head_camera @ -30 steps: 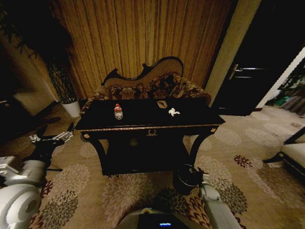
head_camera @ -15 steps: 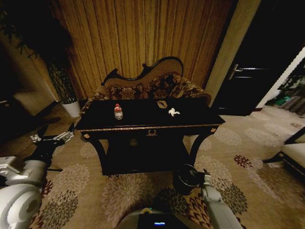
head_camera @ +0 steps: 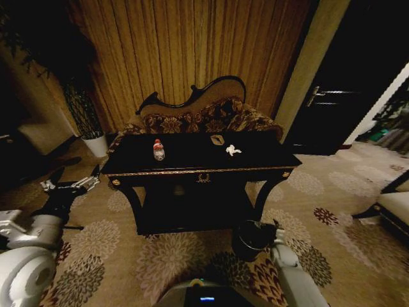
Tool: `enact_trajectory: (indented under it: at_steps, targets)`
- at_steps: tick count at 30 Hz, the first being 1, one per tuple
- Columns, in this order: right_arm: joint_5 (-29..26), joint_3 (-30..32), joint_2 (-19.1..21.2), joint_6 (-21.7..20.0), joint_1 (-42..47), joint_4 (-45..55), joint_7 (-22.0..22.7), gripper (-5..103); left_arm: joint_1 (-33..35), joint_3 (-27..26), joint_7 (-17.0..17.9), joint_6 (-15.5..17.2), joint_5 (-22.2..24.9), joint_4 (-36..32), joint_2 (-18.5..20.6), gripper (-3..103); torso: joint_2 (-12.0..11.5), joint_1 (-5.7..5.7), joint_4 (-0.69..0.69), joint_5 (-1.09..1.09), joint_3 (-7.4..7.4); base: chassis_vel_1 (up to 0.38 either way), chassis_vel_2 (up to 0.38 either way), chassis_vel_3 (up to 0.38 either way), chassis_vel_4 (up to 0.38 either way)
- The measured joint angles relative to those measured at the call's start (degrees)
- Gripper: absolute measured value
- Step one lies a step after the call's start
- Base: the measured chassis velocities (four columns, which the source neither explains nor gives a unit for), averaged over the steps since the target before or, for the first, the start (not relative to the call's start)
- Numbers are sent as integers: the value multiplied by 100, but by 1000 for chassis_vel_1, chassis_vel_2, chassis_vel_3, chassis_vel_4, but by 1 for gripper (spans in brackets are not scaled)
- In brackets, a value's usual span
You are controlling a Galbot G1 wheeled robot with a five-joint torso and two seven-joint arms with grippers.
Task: Move to the front of the table and place the trash on the table into the trash bin.
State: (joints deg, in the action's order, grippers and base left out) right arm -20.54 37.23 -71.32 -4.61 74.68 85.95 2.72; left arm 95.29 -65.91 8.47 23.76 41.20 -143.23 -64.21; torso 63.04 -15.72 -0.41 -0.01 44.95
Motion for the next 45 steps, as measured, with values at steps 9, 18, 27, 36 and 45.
enact_trajectory:
  at_steps: [9, 18, 27, 36, 45]
  targets:
    - [-501, 139, 297, -697, 341, 1967, -4, 100, -9, 44, 2, -1, -1, 0, -27, 100, 0, 0, -2, 1, 0, 0, 0, 0, 0]
    - [-971, 231, 462, -1248, 581, 3729, 4, 100, 16, 25, 14, 0, -5, 0, -91, 100, 0, 0, -2, 1, 0, 0, 0, 0, 0]
    - [-914, 212, 531, -1312, 551, 4123, 10, 100, 15, 32, 9, 2, -5, 0, -94, 100, 0, 0, -1, 1, 0, 0, 0, 0, 0]
    - [-718, 200, 531, -1276, 549, 4156, -151, 100, 6, 9, -12, 39, -8, 0, -74, 100, 0, 0, -1, 1, 0, 0, 0, 0, 0]
    - [-764, 171, 548, -1184, 576, 4258, -282, 100, -7, -33, 29, 50, -7, 0, -18, 100, 1, 1, -1, 1, 0, -4, 4, 8, -7]
